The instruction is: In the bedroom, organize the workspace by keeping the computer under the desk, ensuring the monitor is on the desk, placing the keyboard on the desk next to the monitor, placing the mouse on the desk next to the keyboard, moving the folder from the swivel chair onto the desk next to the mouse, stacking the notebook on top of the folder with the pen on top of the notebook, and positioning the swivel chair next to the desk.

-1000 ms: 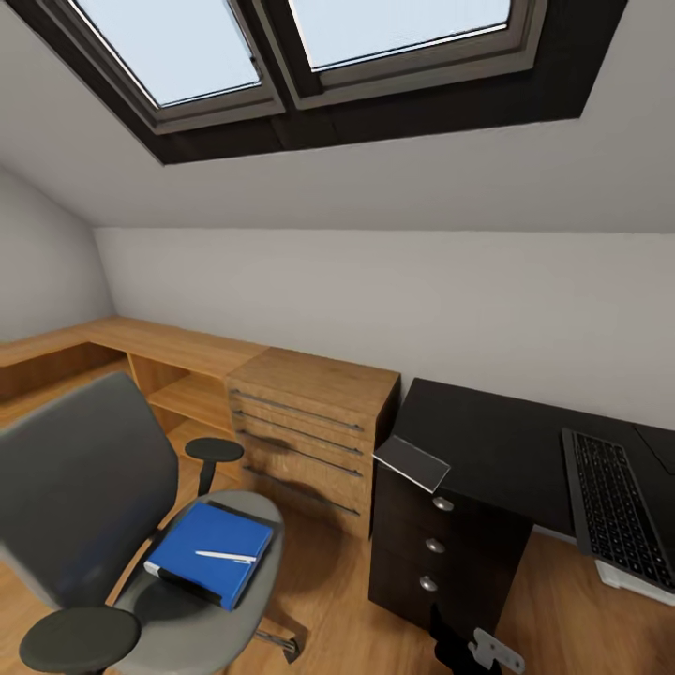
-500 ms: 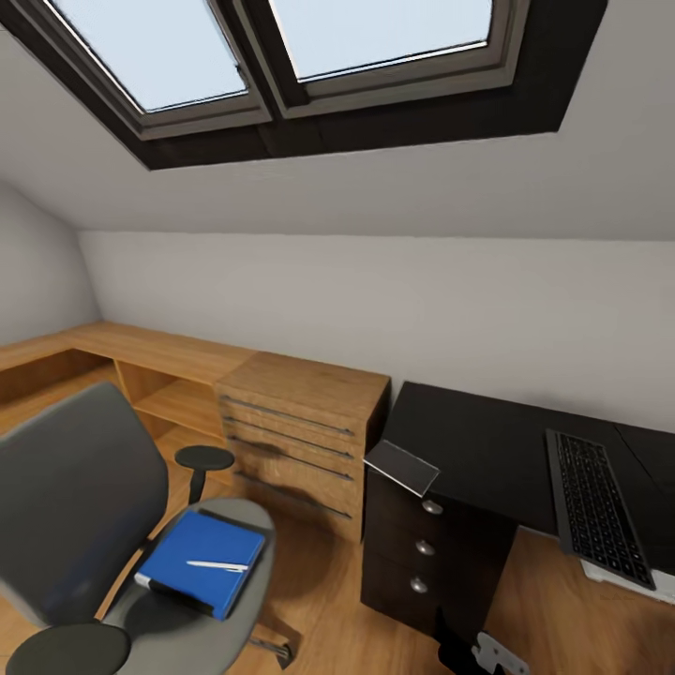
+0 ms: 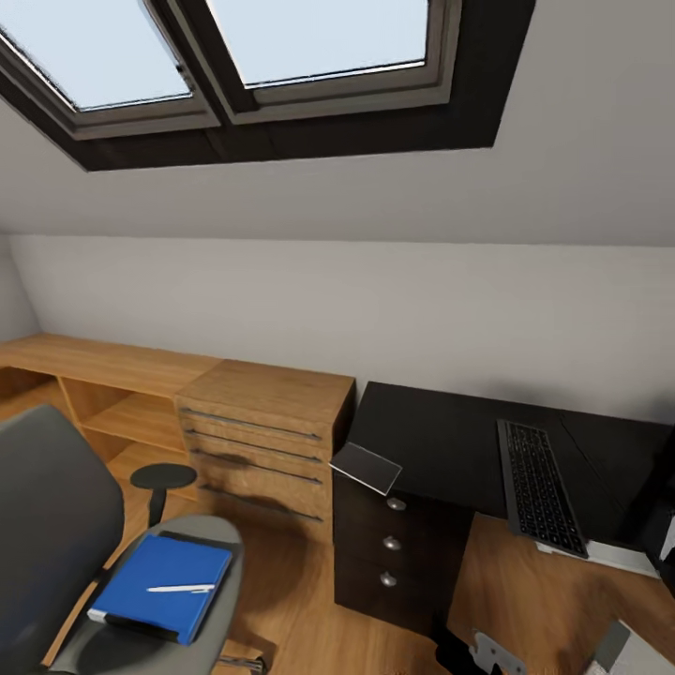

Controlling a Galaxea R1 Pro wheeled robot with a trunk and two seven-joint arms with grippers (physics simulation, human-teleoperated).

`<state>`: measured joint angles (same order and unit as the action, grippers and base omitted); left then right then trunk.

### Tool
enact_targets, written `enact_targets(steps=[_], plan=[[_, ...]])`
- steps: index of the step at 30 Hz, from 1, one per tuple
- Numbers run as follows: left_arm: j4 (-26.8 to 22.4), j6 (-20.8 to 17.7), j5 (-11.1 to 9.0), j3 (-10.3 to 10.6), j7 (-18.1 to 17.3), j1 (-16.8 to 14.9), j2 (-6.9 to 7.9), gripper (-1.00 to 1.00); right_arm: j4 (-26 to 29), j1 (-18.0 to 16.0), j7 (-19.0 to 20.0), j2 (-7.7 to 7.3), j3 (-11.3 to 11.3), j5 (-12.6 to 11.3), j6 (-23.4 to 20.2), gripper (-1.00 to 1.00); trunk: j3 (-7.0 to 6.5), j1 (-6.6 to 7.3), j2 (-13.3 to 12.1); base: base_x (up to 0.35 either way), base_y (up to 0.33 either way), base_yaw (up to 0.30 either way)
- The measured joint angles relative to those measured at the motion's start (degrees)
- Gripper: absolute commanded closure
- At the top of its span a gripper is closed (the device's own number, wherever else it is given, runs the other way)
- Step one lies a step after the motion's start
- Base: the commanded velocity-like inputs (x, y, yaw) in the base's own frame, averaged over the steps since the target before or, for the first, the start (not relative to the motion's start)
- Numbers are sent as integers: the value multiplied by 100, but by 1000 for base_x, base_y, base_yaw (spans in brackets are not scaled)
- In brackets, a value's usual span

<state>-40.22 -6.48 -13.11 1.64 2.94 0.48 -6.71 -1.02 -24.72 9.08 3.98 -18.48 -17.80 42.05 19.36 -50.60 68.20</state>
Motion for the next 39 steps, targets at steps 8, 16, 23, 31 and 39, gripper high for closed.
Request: enact_targets(steps=[8,16,23,31,39], plan=[[-1,21,14,-3,16,0,-17,-100,-1,0,0,19,0,323,-5,-100,-98,175,-321,-46,0,-183],[0,23,6,-5,16,1,-17,-100,6,-1,8,16,-2,411,-9,-100,-186,348,-642,-293,0,-118],[-1,23,1,-5,24,1,-14,-100,1,-1,2,23,-5,412,-14,-100,-302,504,-923,-108,0,-13],[-1,23,-7,-5,18,1,-12,-100,-8,0,0,32,-5,406,-16,-100,-445,678,-1245,-293,0,-1],[0,22,-20,-10,17,0,-5,-100,-9,0,-1,35,-5,411,-16,-100,-589,853,-1566,-337,0,-130]])
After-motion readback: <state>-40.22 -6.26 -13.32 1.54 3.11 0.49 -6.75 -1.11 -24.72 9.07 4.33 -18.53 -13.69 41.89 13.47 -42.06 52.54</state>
